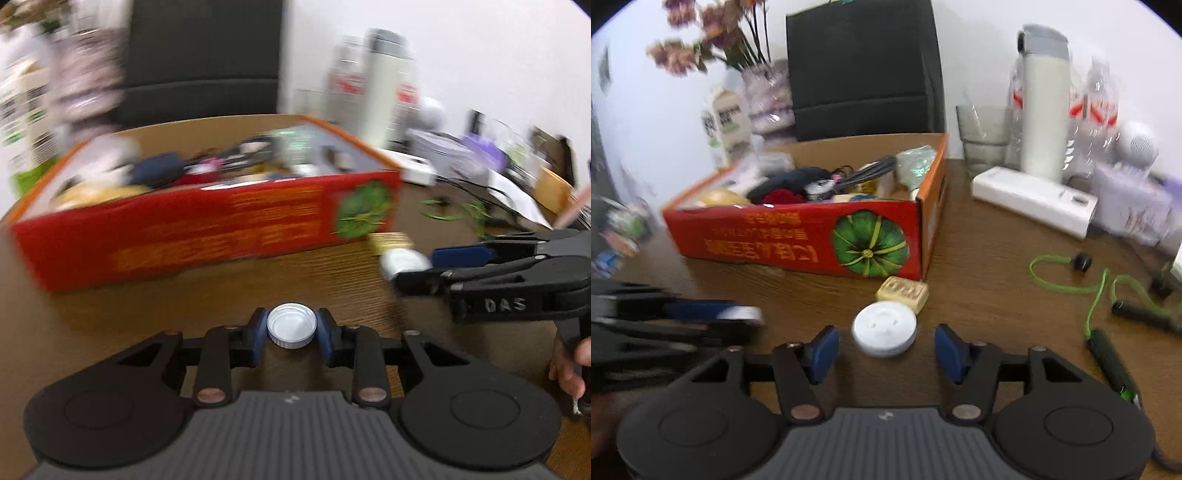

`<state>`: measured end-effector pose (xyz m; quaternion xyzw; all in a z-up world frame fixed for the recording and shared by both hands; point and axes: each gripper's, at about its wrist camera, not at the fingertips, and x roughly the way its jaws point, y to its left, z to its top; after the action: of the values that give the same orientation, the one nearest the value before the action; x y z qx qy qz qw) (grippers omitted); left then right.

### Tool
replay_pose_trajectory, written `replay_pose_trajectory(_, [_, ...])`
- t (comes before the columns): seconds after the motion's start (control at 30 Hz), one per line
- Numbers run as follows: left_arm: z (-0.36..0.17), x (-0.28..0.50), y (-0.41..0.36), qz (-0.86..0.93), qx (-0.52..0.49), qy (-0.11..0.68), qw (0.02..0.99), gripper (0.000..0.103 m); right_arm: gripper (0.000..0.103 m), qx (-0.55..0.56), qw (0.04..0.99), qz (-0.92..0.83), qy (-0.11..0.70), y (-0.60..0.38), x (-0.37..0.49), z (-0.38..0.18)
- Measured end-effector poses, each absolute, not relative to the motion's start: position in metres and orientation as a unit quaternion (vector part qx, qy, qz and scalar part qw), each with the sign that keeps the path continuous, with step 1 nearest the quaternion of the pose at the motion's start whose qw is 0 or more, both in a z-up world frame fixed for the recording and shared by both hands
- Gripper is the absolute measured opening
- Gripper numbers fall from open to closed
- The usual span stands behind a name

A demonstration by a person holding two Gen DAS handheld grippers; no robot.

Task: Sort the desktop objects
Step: 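Grasp a white bottle cap with left tool while right tool grasps white round lid, then carry the white cap and white lid over the red box and release both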

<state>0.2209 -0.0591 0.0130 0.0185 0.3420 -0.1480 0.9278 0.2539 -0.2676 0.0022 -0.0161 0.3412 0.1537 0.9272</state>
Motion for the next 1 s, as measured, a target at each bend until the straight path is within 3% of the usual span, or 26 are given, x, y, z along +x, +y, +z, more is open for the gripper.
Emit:
replay_pose_trajectory(0.07, [0.017, 0.212, -0.042, -0.127, 0.002, 0.34, 0.932, 0.029, 0.038, -0.04, 0.931, 0.139, 0.334, -0.255, 0.253, 0.002])
replay_pose_trajectory(0.33, [0.031, 0.149, 0.001, -0.072, -0.039, 0.329, 0.941, 0.029, 0.038, -0.004, 0.931, 0.17, 0.324, -0.225, 0.191, 0.021])
replay_pose_trajectory(1.0, [0.046, -0.021, -0.003, -0.071, -0.028, 0.292, 0.953, 0.029, 0.038, 0.028, 0.944, 0.177, 0.275, -0.217, -0.012, 0.043])
